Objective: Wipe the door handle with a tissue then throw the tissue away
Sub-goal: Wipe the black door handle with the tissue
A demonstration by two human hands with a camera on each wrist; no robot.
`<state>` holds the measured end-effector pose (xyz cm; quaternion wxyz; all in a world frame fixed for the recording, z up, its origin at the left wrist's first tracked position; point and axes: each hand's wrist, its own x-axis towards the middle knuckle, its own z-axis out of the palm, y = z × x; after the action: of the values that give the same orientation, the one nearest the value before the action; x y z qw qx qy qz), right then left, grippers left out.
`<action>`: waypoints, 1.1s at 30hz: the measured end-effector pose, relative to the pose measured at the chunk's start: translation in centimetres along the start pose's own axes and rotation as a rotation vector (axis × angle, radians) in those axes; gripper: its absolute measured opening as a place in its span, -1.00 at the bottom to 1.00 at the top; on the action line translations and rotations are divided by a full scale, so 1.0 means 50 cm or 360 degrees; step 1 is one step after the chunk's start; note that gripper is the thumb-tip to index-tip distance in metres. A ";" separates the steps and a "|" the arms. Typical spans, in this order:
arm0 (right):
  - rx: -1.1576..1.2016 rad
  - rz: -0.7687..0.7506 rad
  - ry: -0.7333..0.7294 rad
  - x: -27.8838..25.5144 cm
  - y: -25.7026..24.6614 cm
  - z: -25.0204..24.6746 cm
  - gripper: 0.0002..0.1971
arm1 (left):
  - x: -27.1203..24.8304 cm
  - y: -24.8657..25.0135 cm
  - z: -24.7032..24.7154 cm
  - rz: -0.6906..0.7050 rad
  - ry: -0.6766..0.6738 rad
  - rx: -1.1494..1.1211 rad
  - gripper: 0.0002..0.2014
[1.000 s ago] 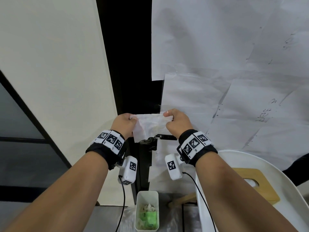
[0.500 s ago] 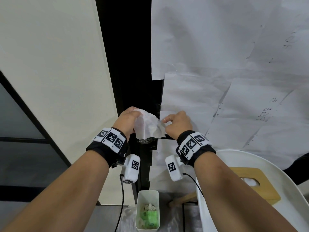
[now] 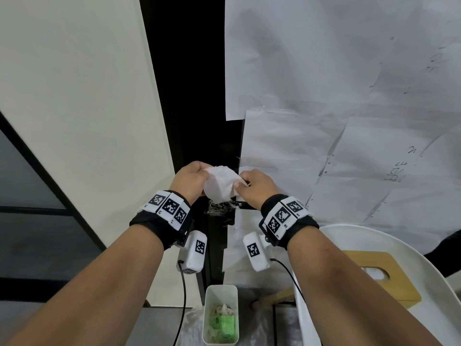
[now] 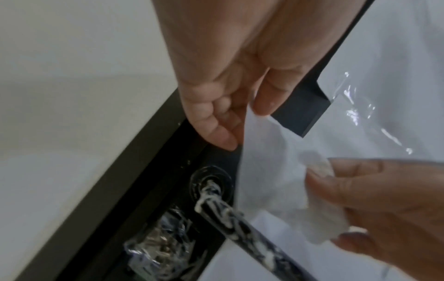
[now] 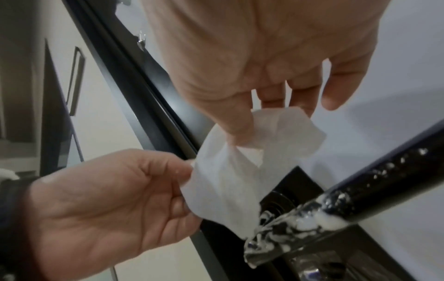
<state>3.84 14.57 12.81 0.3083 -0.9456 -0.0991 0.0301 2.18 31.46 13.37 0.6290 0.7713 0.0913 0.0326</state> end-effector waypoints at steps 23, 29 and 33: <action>0.0009 0.0126 0.0022 -0.014 -0.002 -0.023 -0.76 | 0.002 -0.031 0.006 0.0278 0.0017 0.0696 -0.88; 0.0055 0.0132 0.0075 -0.016 0.003 -0.031 -0.72 | -0.005 -0.034 0.006 0.0240 -0.0030 0.0732 -0.93; 0.0150 0.0141 0.0055 -0.018 0.005 -0.028 -0.72 | -0.010 -0.039 0.007 0.0230 0.0001 0.0810 -0.94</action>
<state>3.18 13.38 13.79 0.3524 -0.9340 -0.0504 0.0320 1.56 31.41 11.44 0.4108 0.9092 0.0414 0.0536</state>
